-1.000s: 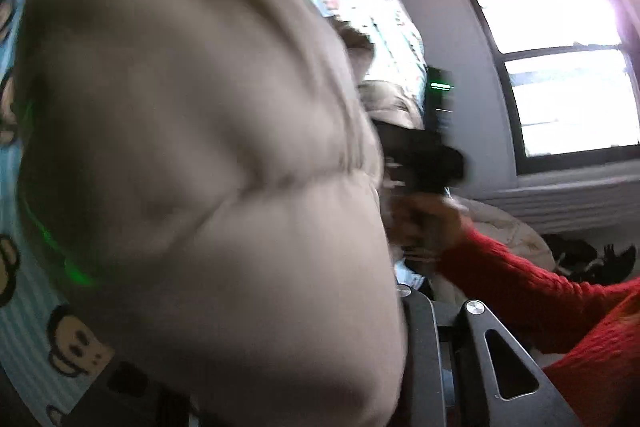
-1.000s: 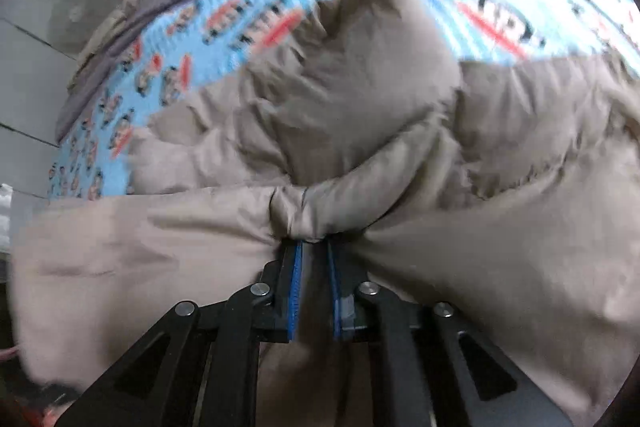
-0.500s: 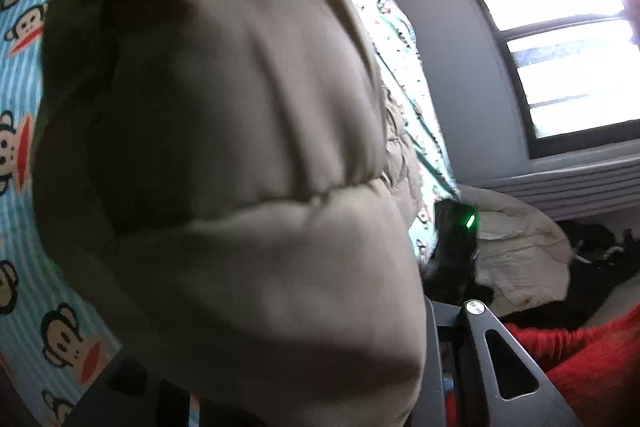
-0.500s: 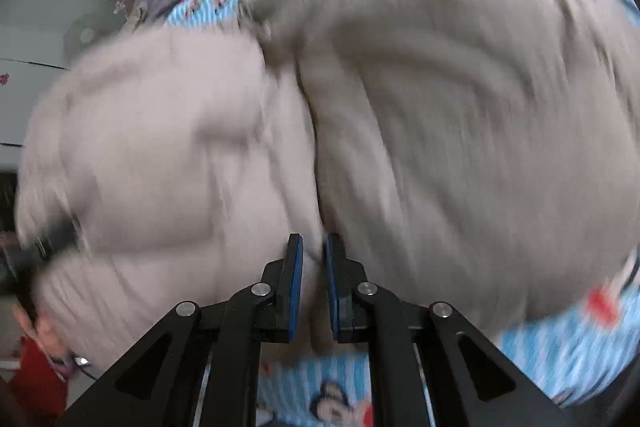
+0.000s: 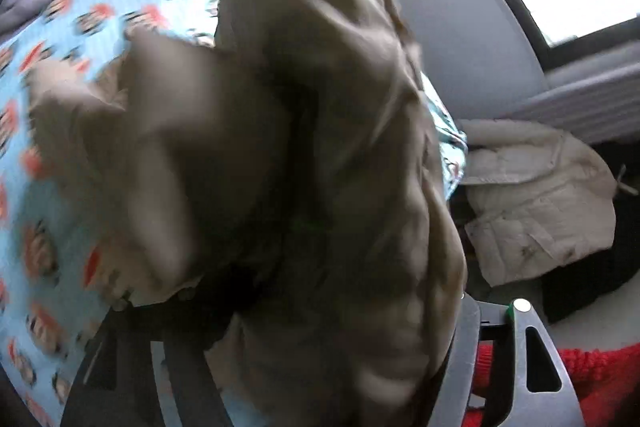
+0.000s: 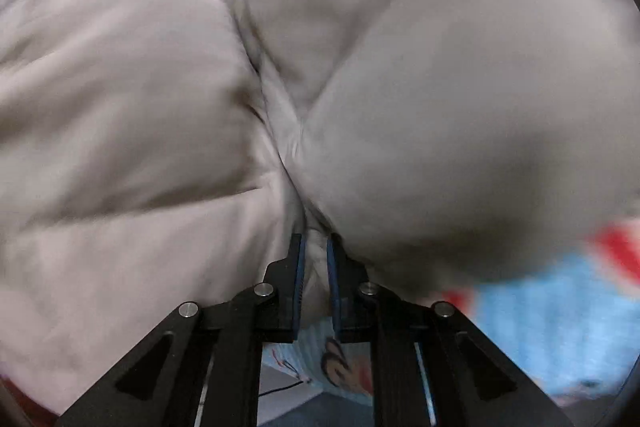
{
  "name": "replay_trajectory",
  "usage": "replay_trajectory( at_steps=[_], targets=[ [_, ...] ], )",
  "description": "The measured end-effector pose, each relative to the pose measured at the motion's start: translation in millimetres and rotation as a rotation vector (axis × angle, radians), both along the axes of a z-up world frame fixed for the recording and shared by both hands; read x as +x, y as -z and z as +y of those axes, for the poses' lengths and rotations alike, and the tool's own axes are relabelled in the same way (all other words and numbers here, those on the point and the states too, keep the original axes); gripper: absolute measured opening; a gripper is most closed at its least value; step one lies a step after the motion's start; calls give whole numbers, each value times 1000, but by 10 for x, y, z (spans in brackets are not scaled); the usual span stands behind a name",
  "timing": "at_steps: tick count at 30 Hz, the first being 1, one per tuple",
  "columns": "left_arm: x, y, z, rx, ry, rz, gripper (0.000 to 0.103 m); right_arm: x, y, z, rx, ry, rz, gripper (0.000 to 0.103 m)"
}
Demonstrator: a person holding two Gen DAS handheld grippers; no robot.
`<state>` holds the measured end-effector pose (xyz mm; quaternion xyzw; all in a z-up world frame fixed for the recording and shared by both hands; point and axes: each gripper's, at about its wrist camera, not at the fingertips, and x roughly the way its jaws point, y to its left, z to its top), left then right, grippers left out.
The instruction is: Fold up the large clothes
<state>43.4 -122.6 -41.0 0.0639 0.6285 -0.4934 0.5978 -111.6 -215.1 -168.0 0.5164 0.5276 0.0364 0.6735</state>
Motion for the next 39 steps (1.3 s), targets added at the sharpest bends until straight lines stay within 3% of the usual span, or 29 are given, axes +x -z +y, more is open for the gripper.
replay_trajectory(
  at_steps=[3, 4, 5, 6, 7, 10, 13, 14, 17, 20, 21, 22, 23, 25, 28, 32, 35, 39],
  targets=[
    [-17, 251, -388, 3, 23, 41, 71, -348, -217, -335, -78, 70, -4, 19],
    [-6, 376, -540, 17, 28, 53, 71, -441, -261, -415, -99, 92, 2, 31],
    [24, 498, -655, 26, 33, 58, 72, -580, -325, -520, -129, 125, 10, 50],
    [44, 598, -762, 36, 42, 69, 80, -690, -378, -589, -148, 150, 12, 59],
    [63, 702, -883, 49, 46, 84, 81, -814, -441, -656, -160, 175, 4, 65],
    [-65, 890, -917, 82, 56, 78, 81, -1070, -621, -740, -168, 221, -24, 66],
    [-93, 897, -999, 107, 65, 67, 81, -1259, -855, -748, -184, 228, -100, 83],
    [-163, 852, -1103, 114, 68, 63, 81, -1245, -935, -714, -184, 218, -138, 85],
    [-320, 819, -1105, 141, 83, 44, 81, -1094, -1040, -685, -200, 182, -191, 85],
    [-415, 651, -1418, 138, 102, 5, 81, -707, -1001, -521, -320, 162, -154, 84],
    [-394, 574, -1455, 110, 107, -10, 81, -610, -978, -520, -372, 170, -134, 79],
    [-407, 387, -1389, 58, 113, -50, 81, -572, -962, -546, -407, 181, -117, 43],
    [-375, 254, -1303, 28, 106, -101, 81, -533, -956, -575, -424, 188, -96, 20],
    [-245, -5, -1084, -9, 49, -296, 81, -573, -911, -687, -400, 247, -75, 18],
    [-60, -81, -819, 24, -55, -471, 81, -738, -802, -865, -366, 316, -34, 17],
    [254, 393, -747, 142, -159, -479, 81, -942, -598, -1027, -251, 403, 4, 17],
    [313, 685, -809, 152, -183, -478, 81, -985, -486, -1083, -230, 431, 17, 17],
    [279, 861, -1203, 155, -162, -522, 81, -1019, -424, -1166, -239, 463, 24, 17]
  ],
)
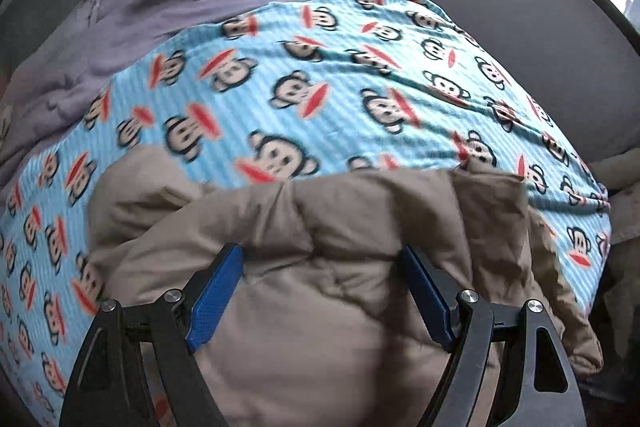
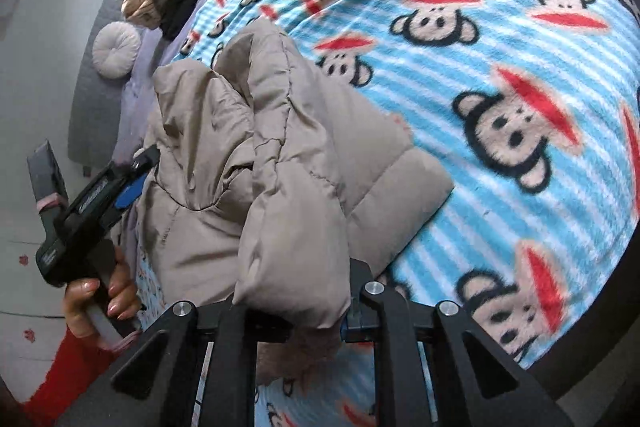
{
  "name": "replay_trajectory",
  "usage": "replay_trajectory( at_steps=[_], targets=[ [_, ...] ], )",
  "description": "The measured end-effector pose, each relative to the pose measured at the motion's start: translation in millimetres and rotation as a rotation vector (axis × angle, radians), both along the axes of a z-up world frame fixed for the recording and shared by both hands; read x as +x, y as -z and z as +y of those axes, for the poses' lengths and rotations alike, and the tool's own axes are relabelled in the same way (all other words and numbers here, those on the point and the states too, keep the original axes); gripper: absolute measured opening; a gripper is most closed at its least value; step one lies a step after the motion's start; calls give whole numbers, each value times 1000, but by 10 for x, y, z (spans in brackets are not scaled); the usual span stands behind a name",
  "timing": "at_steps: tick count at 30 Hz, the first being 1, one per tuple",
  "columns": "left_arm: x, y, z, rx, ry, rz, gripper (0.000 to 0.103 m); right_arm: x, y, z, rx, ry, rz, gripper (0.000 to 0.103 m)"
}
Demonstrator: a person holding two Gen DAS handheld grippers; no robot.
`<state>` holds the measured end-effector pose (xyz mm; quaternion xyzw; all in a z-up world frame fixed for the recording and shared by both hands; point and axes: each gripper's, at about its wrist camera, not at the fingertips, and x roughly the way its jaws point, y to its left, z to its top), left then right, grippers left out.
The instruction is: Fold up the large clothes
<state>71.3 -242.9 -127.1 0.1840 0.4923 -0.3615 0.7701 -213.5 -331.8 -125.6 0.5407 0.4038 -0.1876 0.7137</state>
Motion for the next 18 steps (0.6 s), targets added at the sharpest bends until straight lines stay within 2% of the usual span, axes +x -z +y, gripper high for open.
replay_trajectory(
  at_steps=[2, 5, 7, 8, 10, 12, 14, 16, 18],
  targets=[
    [-8, 87, -192, 23, 12, -6, 81, -8, 98, -92, 12, 21, 0, 17],
    [-29, 208, -389, 69, 30, -6, 81, -48, 315, -253, 94, 48, -8, 21],
    [-55, 215, -438, 91, 38, -16, 81, -159, 285, -350, 156, 63, 4, 24],
    [-49, 214, -440, 92, 37, -16, 81, -204, 208, -389, 140, 60, 12, 24],
    [-25, 219, -418, 91, 28, -8, 81, -311, -69, -479, 38, 44, 21, 25],
    [-18, 230, -414, 94, 18, -3, 81, -341, -419, -544, -98, -11, -6, 26],
    [-24, 239, -420, 102, 12, -4, 81, -199, -583, -584, -150, -98, -43, 26],
    [-37, 230, -418, 116, 3, -7, 81, 16, -635, -583, -168, -195, -71, 26],
    [-42, 177, -390, 130, -25, -1, 81, 323, -559, -490, -192, -345, -33, 26]
  ],
)
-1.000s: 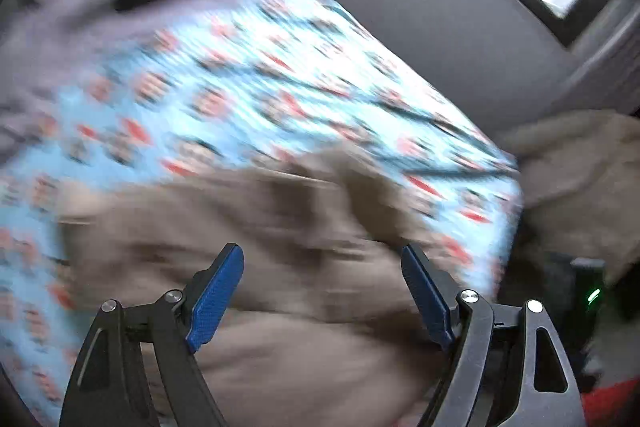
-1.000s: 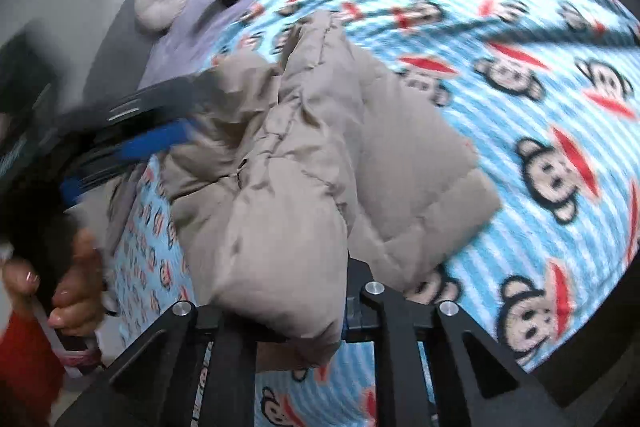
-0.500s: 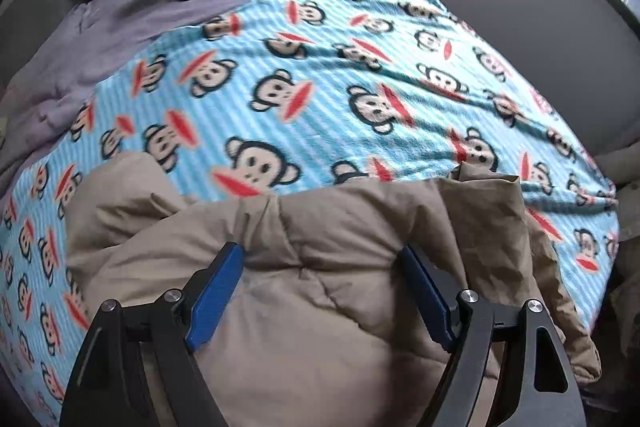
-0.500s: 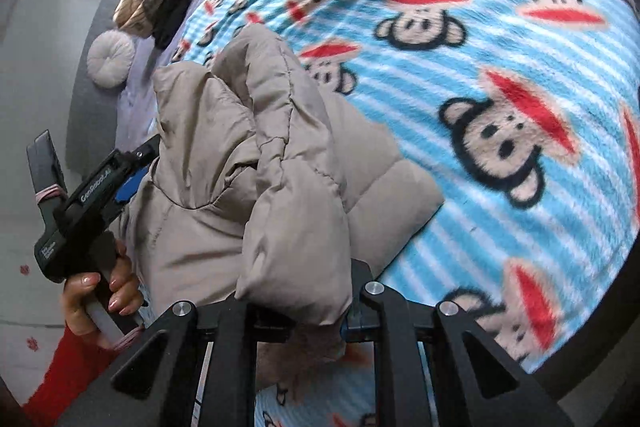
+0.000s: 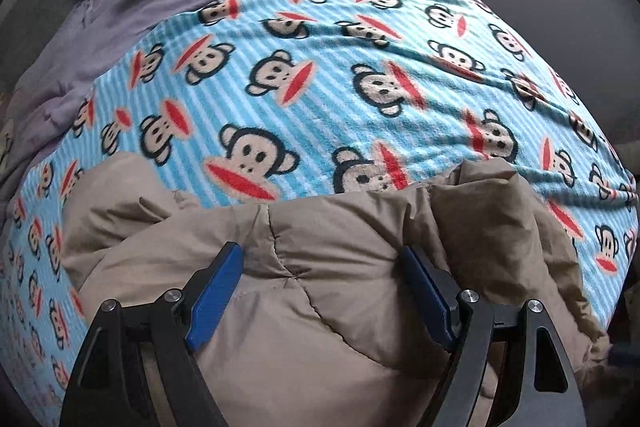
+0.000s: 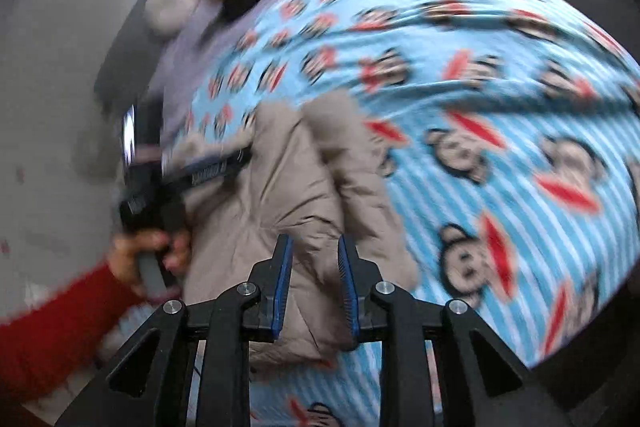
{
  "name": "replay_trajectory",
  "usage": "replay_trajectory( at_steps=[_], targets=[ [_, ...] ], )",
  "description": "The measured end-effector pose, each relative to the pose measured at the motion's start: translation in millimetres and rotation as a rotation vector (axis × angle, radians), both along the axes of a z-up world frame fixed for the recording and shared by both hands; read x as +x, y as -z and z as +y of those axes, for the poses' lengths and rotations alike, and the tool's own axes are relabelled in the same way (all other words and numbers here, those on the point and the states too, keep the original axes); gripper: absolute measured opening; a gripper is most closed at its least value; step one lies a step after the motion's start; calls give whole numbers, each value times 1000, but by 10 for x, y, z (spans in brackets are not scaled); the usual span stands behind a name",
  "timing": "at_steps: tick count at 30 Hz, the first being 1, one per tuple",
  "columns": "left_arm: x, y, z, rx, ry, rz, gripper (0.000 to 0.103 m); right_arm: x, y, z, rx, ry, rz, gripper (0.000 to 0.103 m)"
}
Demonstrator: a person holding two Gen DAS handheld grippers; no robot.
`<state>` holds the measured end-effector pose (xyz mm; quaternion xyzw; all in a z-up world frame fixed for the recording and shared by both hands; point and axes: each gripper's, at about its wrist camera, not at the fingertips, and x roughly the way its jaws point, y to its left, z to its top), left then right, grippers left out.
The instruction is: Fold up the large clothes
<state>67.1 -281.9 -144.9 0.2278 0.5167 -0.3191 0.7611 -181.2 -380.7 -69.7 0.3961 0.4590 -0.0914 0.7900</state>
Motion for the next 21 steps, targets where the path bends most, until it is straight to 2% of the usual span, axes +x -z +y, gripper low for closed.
replay_trajectory(
  at_steps=[3, 5, 9, 14, 17, 21],
  targets=[
    [-20, -155, 118, -3, -50, 26, 81, 223, 340, 150, -73, -132, 141, 26],
    [-69, -308, 269, -4, -82, 27, 81, 229, 609, 208, -38, -182, 203, 25],
    [-223, -498, 616, 31, -142, 10, 81, 163, 769, 213, 6, -211, 214, 25],
    [-397, -544, 957, 67, -226, 36, 81, 105, 960, 205, 51, -225, 240, 23],
    [-492, -562, 1095, 68, -242, 43, 81, 10, 1052, 234, 65, -225, 239, 23],
    [-589, -573, 1221, 60, -235, 41, 81, -95, 1025, 285, 57, -207, 262, 23]
  ],
)
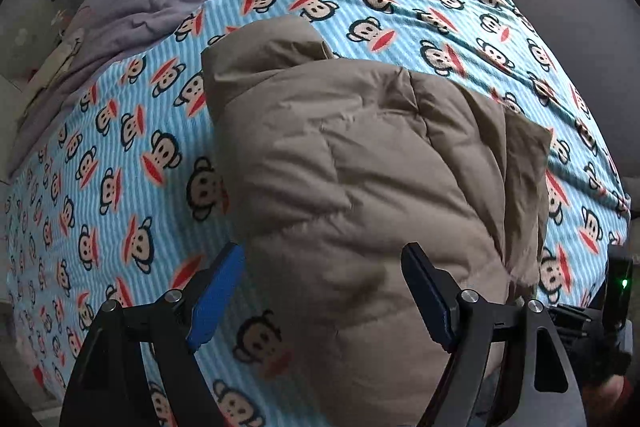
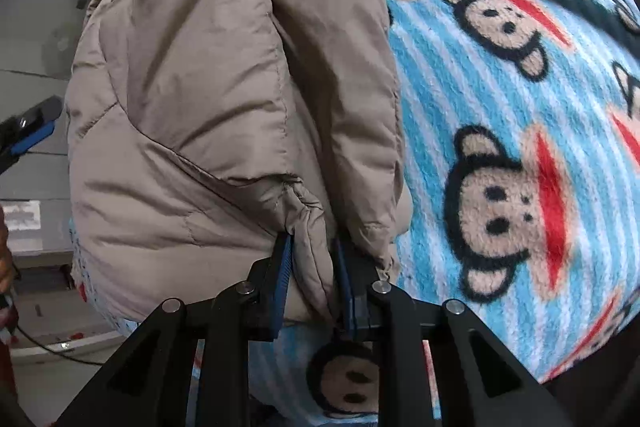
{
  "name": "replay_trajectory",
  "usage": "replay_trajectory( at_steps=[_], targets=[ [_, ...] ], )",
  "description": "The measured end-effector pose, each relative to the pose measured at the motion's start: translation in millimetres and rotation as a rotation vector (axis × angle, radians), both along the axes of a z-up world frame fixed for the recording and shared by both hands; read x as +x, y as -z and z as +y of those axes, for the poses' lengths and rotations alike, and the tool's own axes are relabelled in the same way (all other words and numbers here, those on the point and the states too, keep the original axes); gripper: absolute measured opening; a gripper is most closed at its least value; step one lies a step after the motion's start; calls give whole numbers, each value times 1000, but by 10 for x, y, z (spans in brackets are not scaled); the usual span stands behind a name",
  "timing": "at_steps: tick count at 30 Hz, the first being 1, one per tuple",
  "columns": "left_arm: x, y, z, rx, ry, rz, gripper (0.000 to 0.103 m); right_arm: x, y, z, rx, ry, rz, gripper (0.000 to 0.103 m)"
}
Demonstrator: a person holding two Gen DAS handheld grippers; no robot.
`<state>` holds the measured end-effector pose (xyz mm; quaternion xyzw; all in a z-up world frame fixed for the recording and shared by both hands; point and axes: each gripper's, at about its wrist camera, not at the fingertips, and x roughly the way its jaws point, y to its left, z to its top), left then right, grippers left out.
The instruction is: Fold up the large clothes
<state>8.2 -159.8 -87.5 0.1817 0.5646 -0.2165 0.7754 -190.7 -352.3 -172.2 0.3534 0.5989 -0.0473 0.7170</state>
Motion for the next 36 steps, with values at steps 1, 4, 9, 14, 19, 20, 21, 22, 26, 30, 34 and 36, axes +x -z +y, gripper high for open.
replay_trajectory(
  at_steps=[1, 4, 9, 14, 19, 20, 21, 22, 26, 30, 34, 36],
  targets=[
    [-21, 1, 33, -5, 5, 0, 81, -17, 7, 32, 2, 13, 6, 23],
    [-51, 9, 124, -18, 15, 7, 81, -115, 46, 86, 14, 60, 14, 23],
    [-96, 5, 303, -48, 30, 7, 81, -111, -97, 119, -8, 136, 41, 26],
    [-143, 13, 480, -67, 59, 14, 81, -160, -387, 247, -68, 183, 7, 39],
    [-176, 25, 634, -68, 61, 17, 81, -208, -643, 390, -113, 213, -32, 51],
    [-180, 37, 657, -69, 58, 22, 81, -210, -678, 405, -118, 212, -34, 52],
    [-183, 49, 674, -68, 56, 27, 81, -226, -703, 418, -121, 210, -37, 52],
    [-182, 69, 695, -65, 51, 33, 81, -240, -731, 422, -126, 207, -39, 53],
    [-180, 139, 764, -63, 21, 58, 85, -147, -926, 407, -140, 185, -52, 59],
    [-177, 140, 905, -102, -74, 72, 102, -45, -1072, 374, -154, 139, -70, 66],
    [-158, 166, 1016, -155, -169, 109, 102, 110, -1065, 264, -134, 84, -71, 73],
    [-145, 204, 1037, -161, -209, 119, 102, 183, -1020, 197, -122, 66, -64, 73]
  ],
)
